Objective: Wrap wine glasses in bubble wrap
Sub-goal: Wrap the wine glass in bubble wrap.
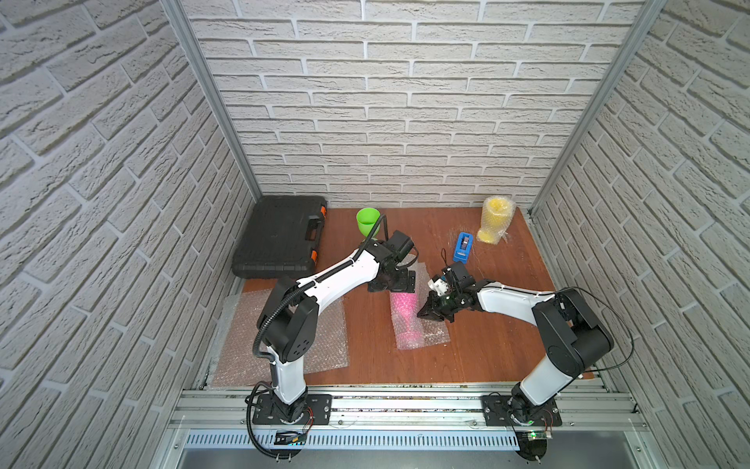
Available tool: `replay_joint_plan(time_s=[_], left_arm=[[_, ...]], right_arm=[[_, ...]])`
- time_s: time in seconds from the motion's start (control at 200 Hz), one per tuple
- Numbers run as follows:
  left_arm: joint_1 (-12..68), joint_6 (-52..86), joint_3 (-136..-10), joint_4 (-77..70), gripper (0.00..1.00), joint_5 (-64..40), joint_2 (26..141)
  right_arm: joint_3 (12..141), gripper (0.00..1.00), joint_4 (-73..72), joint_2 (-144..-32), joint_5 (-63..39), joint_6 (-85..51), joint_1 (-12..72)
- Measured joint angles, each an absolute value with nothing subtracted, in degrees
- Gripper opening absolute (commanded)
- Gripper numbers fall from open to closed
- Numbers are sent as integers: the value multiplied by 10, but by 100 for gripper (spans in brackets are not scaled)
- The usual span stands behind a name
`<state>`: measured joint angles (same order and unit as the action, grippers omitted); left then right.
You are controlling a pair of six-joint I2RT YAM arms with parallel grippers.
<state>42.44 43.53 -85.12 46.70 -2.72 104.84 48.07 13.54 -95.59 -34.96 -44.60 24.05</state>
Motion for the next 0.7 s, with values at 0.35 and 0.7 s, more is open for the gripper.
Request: replay_joint_plan(time_s=[0.35,0.7], left_arm=[[426,451,-830,391,94,-79,1091],[425,443,-862,384,90,-91,1141]], right_arm=[[474,19,155,-949,-344,-442,227],[479,84,267,-852,-274,-364,182]])
